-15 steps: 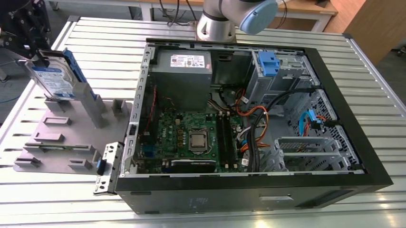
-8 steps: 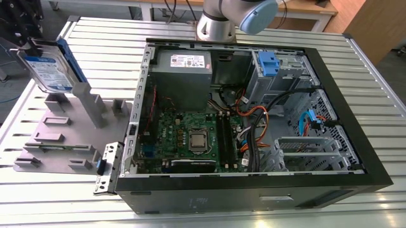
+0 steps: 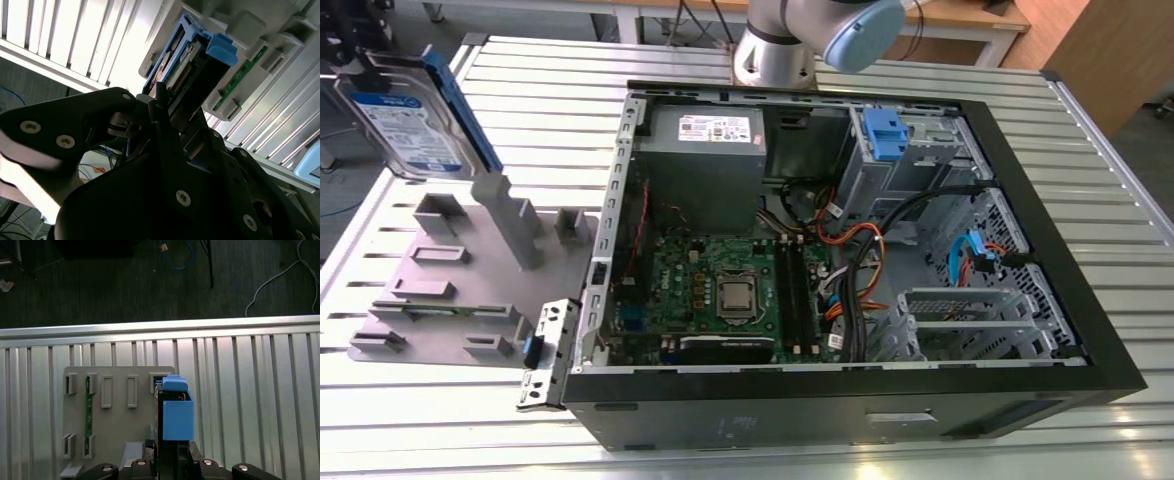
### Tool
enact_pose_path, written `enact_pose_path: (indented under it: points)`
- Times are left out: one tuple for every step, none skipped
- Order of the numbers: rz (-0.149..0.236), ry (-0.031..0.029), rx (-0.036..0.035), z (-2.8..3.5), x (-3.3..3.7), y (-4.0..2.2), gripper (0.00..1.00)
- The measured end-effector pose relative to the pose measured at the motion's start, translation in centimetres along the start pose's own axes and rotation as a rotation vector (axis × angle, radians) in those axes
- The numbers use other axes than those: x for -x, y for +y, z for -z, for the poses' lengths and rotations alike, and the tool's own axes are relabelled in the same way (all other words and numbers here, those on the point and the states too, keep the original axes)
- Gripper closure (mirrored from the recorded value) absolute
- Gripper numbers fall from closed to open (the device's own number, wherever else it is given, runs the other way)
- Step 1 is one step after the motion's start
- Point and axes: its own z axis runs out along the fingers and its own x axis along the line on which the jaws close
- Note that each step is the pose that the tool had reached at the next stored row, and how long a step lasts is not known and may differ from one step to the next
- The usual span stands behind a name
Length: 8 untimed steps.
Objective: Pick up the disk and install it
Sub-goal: 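Pick up the disk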
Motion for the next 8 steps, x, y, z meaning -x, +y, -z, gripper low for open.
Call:
enact_pose_path:
  points:
    - [0.000, -0.0001, -0.0001, 0.33, 0.02, 0.01, 0.65]
    - [0.000, -0.0001, -0.0001, 0.70, 0.04, 0.03, 0.65]
    - [0.000, -0.0001, -0.0001, 1.07, 0.07, 0.05, 0.65]
    - [0.000, -0.0001, 0.0000, 1.45, 0.09, 0.07, 0.65]
    - [0.000, -0.0001, -0.0002, 1.83, 0.12, 0.08, 0.65]
    - [0.000, 0.0000, -0.0001, 2.22, 0.14, 0.10, 0.65]
    - [0.000, -0.0001, 0.0000, 2.58, 0.16, 0.12, 0.65]
    - [0.000, -0.0001, -0.0001, 2.98, 0.19, 0.14, 0.65]
